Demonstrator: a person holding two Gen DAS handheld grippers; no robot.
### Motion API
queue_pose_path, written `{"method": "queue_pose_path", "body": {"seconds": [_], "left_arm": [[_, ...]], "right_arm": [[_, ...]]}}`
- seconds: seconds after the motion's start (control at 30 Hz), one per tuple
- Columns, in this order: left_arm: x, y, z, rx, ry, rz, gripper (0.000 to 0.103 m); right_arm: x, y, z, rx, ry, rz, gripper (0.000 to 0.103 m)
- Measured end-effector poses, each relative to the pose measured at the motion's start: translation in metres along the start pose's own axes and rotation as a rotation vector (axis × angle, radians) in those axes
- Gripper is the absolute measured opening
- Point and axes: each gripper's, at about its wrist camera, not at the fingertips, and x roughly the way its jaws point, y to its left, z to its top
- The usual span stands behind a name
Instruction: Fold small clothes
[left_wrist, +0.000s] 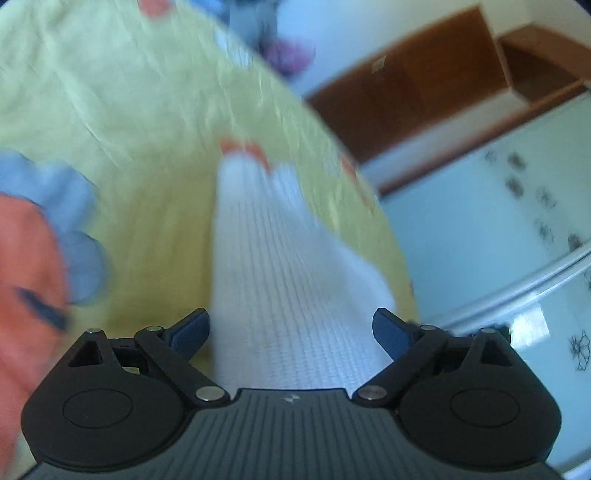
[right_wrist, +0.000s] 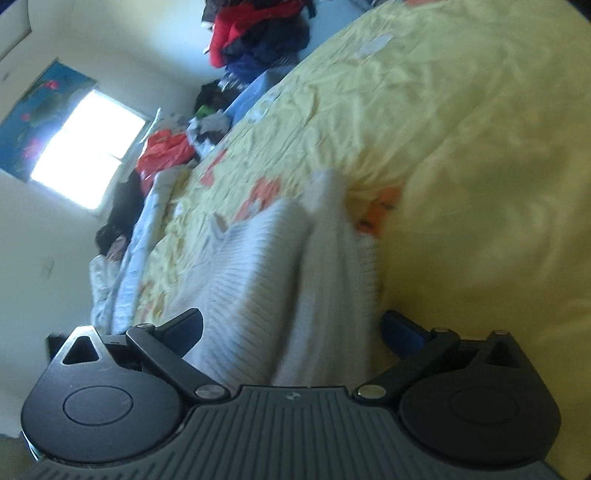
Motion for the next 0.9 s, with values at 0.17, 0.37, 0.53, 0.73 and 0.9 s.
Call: {"method": "queue_pose_path", "body": {"seconds": [0.17,0.37,0.53,0.73,0.9], "left_arm": [[0.016,-0.024,0.002,0.121,-0.009,0.107,0.064],[-0.024,-0.038,0.016,0.204,0.005,0.122,0.05],[-0.06,-0.024,0.062,0.221,-0.026,0.24,0.051],[-0.05,0.026,0.083,0.204,0.003,0.36,0.086],[-0.07,0.033,0.051,0.184,-0.136,0.356,0.096]], "right_arm": [[0.008,0.031,-0.016,-0.165,0.002,-0.098,0.059],[-0.001,0.075,-0.017,-0.192,-0.06,-0.055,0.044],[0.044,0.1,0.0,-0.137,-0.038,0.051,0.044],[0.11,0.094,0.008,-0.091,-0.023,-0.005,0.059],[0.093,0.082,-0.007,-0.04,-0.036,-0.031,0.091]]}}
